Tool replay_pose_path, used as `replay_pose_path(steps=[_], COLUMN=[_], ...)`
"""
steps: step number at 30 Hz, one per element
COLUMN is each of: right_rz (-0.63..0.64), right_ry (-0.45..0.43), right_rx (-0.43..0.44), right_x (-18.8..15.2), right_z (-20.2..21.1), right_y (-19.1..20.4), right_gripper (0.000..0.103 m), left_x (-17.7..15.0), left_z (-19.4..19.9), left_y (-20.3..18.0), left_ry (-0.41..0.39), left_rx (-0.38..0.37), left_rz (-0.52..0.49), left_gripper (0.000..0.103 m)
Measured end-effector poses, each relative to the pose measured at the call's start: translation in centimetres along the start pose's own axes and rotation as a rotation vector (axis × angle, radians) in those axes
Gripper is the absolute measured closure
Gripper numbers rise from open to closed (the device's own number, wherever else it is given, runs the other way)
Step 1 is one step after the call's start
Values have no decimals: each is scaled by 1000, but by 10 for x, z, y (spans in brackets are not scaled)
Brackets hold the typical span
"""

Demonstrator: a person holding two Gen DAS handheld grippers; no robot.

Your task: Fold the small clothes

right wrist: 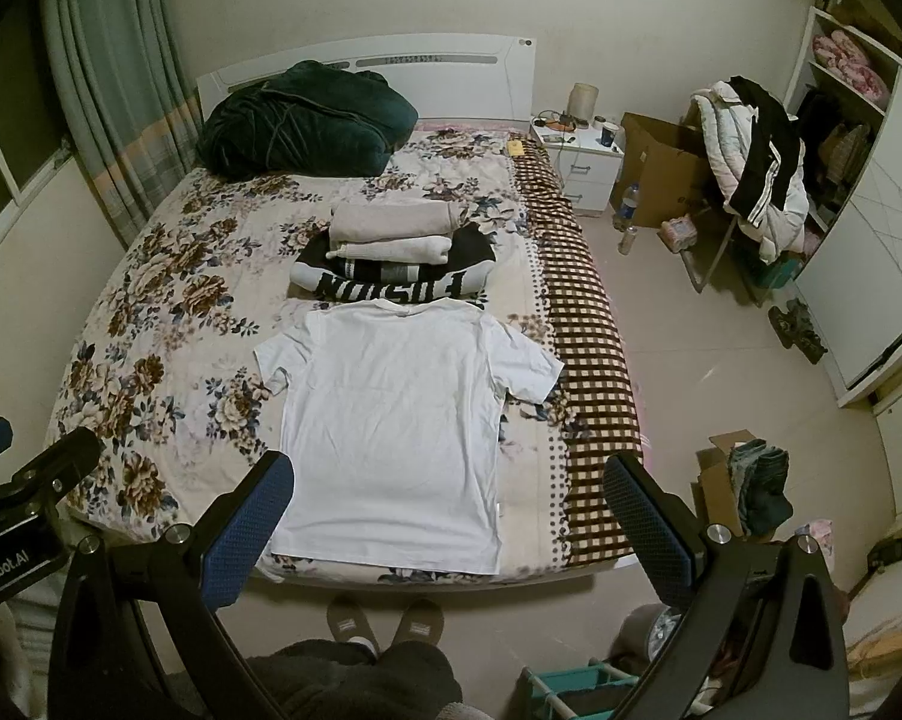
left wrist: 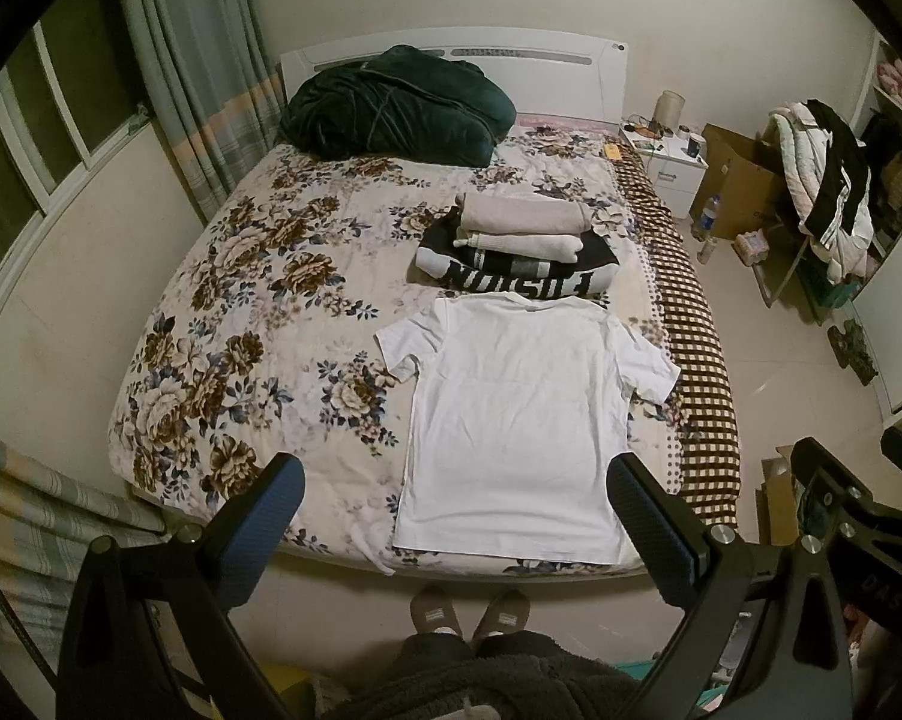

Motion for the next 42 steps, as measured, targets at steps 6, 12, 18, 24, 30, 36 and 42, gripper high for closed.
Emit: replay_pose_path(steps=[6,12,18,24,30,36,42], right_rz=[-20,-135,-352,-575,-793,-1015,-1279], right_ry=[1,16,85,147,197,217,171], right_rx=[10,30,19,-15,-43,-7,118], right_x=[12,21,21,8,-22,-66,-104], right_z=[0,-67,-204,-362,-519,-653,-737], right_y=[2,-26,-71,-130,-187,-233,-257], right_gripper=[0,0,0,0,0,0,0], left_x=[12,60,74,70,54,28,8], left_z=[-6,-65,-202,-360,-491,-584,-637], left_y=[3,5,-4,-32,-45,-61,-79], left_ry=[-28,-118,1,156,267,354,396], left_rx=[25,113,146,139,134,128,140], left_rz=[15,26,6,-66,-77,-88,-74], left_gripper=[0,0,0,0,0,0,0])
Point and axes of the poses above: each gripper's, at about its wrist camera, not at the fingertips, and z roughly against the way its jaws point, y to its left, x to its top, the point moved 7 cm from there along -z, roughly the way its jaws point, and after that the axes turned 2 degrees about x, right-handed, at the moved point
